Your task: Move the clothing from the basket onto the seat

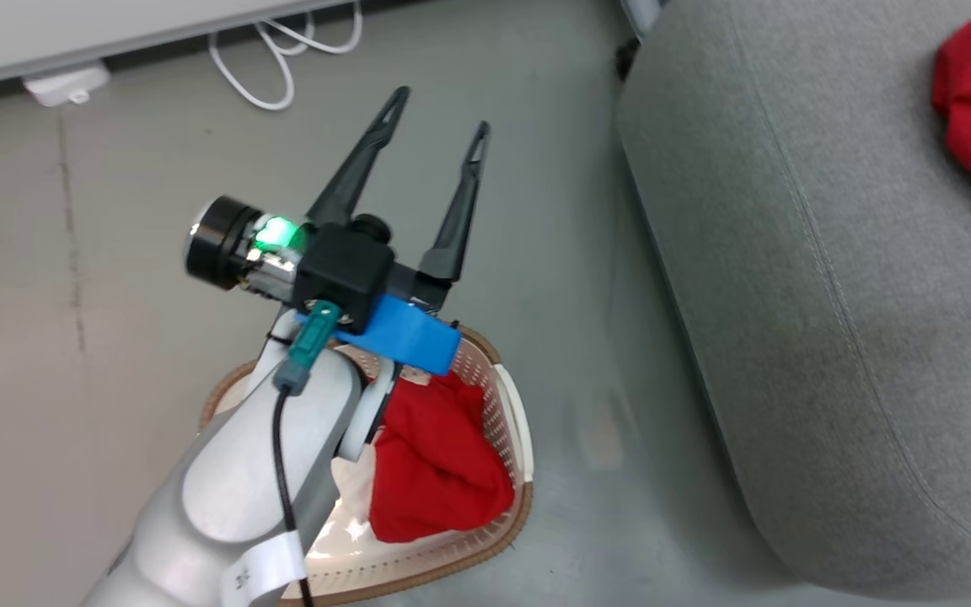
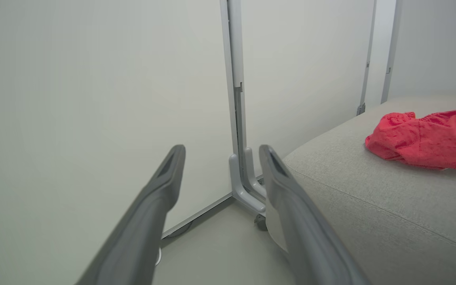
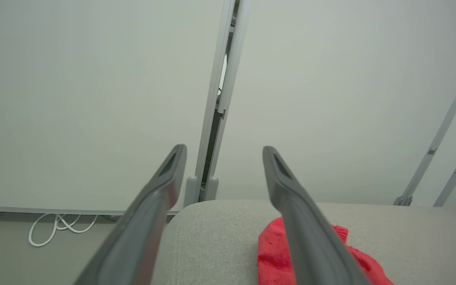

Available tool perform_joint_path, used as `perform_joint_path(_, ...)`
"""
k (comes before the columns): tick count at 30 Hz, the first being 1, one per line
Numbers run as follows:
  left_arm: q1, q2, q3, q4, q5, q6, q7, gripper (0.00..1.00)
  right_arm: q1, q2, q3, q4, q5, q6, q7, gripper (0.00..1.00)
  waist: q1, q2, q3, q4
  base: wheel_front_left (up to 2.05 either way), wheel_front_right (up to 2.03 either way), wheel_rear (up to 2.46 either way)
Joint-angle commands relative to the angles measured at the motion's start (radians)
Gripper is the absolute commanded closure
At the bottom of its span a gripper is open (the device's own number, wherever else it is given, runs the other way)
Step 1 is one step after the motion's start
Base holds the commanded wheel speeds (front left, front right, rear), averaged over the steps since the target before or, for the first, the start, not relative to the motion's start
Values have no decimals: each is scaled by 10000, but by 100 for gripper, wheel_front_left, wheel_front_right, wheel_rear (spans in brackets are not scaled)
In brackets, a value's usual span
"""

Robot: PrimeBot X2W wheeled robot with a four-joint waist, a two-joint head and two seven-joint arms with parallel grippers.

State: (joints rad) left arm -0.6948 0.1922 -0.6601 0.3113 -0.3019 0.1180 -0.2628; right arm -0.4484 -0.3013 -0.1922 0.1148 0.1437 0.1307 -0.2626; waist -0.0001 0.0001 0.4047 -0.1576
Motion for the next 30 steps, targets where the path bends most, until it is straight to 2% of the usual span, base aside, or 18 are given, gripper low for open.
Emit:
perform_joint_path(1, 252, 53, 221, -113, 27, 74, -26, 0, 143, 48, 207, -88, 25, 1, -36, 0, 1, -1, -509, 511, 0, 0, 0)
perform_joint_path(8, 1475, -6, 1692, -633, 256, 183, -26, 0, 382, 395, 1358, -370, -43, 1, -35, 0, 1, -1, -1172, 1160, 0, 0, 0)
perform_joint_path(14, 2527, -161, 2807, -856, 534, -25, -27, 0, 754, 805, 1936, -136, -21, 1, -35, 0, 1, -1, -1666, 1486, 0, 0, 0)
perform_joint_path(30, 4743, -857, 4613, -1040, 1458, -1022, -28, 0, 2611, 1787, 1831, 469, 55, 1, -35, 0, 1, -1, -2755, 1884, 0, 0, 0)
